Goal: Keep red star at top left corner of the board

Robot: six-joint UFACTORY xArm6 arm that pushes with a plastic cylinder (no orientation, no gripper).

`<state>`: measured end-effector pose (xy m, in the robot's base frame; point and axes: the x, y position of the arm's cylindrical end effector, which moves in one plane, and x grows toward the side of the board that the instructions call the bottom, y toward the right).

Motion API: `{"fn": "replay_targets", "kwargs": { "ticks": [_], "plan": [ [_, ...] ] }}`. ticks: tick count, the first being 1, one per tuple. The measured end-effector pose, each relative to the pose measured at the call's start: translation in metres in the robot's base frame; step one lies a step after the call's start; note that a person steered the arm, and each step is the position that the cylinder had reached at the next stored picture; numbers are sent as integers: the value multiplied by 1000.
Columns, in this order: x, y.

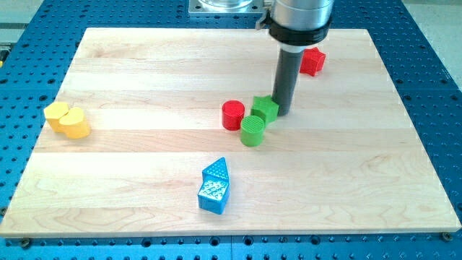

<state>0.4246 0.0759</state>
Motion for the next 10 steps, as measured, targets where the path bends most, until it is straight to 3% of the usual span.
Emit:
{"fn": "replay_targets", "kwargs": {
  "ticks": [1,2,3,4,5,9,10],
  "plan": [
    [5,-11],
    [-35,54],
    [-107,107],
    [-142,95],
    [-149,102],
    [-180,-52],
    [-124,-67]
  ]
}}
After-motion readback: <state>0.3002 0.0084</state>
